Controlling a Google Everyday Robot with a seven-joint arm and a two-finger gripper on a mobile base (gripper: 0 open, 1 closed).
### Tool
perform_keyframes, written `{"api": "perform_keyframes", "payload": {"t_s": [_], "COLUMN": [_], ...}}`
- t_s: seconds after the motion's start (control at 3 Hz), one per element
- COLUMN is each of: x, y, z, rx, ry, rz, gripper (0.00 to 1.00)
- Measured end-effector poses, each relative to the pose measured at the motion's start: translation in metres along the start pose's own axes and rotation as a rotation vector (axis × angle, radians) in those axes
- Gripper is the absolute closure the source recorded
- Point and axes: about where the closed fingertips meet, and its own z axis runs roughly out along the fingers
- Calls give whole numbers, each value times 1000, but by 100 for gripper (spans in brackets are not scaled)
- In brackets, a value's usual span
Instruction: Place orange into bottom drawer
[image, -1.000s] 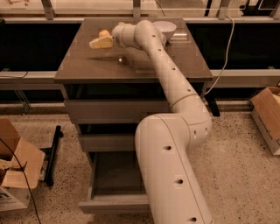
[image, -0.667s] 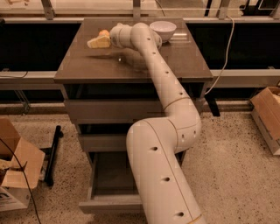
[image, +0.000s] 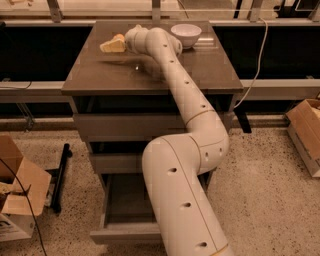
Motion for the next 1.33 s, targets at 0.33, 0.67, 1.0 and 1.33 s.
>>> {"api": "perform_keyframes", "payload": {"t_s": [0.33, 0.67, 1.0, 1.33], "x": [-1, 8, 19, 20], "y": [-8, -6, -3, -2], "z": [10, 16, 18, 20], "rx": [65, 83, 84, 95], "ry": [-5, 25, 64, 79], "rz": [1, 22, 47, 52], "gripper": [0, 0, 13, 44]}}
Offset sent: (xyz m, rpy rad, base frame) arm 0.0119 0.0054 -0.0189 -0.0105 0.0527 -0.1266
